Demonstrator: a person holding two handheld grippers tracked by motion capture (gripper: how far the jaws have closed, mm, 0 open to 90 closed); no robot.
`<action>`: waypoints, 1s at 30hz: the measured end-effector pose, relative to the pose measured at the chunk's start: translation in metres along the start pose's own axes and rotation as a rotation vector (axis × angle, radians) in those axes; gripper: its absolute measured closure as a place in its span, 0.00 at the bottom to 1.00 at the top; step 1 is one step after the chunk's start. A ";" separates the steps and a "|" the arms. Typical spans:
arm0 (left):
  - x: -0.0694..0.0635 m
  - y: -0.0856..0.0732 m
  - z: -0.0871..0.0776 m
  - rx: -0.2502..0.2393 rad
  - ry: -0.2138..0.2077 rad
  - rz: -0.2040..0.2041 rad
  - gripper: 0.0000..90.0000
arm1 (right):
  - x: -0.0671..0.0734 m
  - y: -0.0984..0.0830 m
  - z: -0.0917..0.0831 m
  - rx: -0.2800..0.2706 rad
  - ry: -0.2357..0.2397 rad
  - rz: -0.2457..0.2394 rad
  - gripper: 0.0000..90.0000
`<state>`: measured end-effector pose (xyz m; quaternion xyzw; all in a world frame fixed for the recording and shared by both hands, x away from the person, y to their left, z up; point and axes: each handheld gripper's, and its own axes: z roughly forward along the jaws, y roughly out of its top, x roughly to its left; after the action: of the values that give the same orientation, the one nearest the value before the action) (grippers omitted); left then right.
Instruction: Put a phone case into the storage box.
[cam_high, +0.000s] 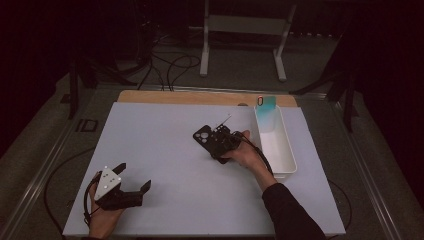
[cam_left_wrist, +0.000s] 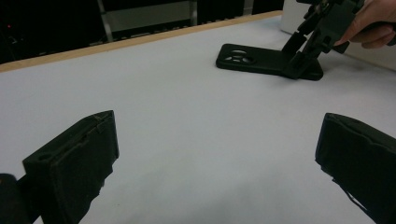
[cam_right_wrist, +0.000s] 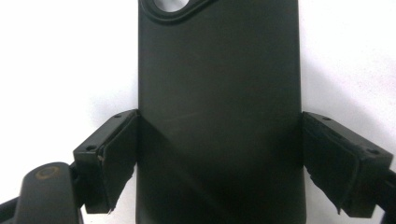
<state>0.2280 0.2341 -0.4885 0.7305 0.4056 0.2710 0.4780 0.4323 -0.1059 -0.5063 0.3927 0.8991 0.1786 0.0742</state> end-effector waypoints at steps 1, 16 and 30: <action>0.000 0.000 0.000 0.000 0.000 0.000 0.00 | 0.000 -0.001 0.000 -0.008 0.006 0.004 0.17; 0.000 0.000 0.001 0.010 0.005 -0.002 0.00 | 0.011 -0.002 -0.028 -0.141 0.095 -0.003 0.17; 0.001 0.012 0.003 0.017 -0.037 -0.059 0.00 | 0.023 -0.009 -0.055 -0.270 0.133 -0.028 0.17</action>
<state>0.2350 0.2303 -0.4788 0.7269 0.4204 0.2397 0.4872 0.3951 -0.1094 -0.4586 0.3538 0.8752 0.3225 0.0691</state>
